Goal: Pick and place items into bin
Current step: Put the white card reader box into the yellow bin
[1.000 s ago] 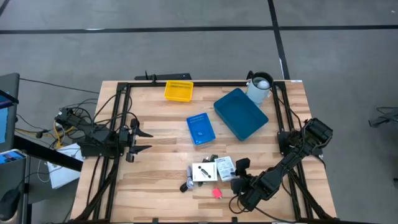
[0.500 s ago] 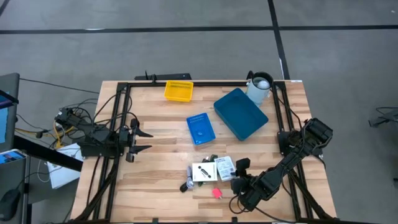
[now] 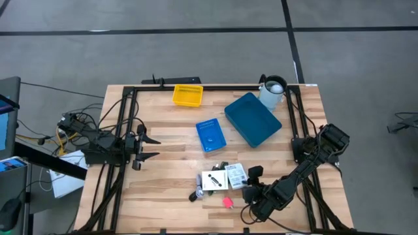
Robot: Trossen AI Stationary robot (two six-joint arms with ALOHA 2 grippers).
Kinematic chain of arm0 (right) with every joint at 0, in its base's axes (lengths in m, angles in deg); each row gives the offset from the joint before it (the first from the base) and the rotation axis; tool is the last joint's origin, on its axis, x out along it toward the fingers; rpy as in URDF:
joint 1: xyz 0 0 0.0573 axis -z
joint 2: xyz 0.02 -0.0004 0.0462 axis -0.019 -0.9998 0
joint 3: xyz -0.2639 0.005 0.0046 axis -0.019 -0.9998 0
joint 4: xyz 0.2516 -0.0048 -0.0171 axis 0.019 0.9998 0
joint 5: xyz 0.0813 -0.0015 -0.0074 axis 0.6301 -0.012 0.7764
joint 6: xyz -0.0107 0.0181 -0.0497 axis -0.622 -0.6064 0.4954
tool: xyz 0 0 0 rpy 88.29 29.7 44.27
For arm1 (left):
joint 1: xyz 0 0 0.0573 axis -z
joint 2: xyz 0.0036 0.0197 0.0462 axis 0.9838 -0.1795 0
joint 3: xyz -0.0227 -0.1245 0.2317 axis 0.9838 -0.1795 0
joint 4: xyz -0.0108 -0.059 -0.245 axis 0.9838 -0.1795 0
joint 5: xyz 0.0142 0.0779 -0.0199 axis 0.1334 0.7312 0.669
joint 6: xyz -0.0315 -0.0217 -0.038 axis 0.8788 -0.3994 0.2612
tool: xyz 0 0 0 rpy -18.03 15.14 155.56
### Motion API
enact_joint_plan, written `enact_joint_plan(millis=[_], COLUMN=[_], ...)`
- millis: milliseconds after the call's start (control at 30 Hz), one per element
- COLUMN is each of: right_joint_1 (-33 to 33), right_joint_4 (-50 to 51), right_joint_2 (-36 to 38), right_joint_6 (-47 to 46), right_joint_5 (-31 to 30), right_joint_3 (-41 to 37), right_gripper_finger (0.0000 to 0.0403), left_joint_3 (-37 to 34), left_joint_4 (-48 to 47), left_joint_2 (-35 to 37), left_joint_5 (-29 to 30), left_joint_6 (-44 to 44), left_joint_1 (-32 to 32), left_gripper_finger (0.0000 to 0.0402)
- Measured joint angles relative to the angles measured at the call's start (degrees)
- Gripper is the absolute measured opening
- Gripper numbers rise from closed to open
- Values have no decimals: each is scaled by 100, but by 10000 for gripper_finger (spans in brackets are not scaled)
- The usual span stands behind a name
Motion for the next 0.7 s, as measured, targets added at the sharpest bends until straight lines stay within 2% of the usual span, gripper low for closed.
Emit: enact_joint_plan(millis=[700], right_joint_1=[0], right_joint_4=[481], right_joint_2=[0], right_joint_6=[-256], right_joint_5=[-59], right_joint_3=[1], right_gripper_finger=[97], left_joint_3=[1], left_joint_4=[0], left_joint_2=[-1], left_joint_5=[0], left_joint_6=[1], left_joint_1=[-1], left_gripper_finger=[192])
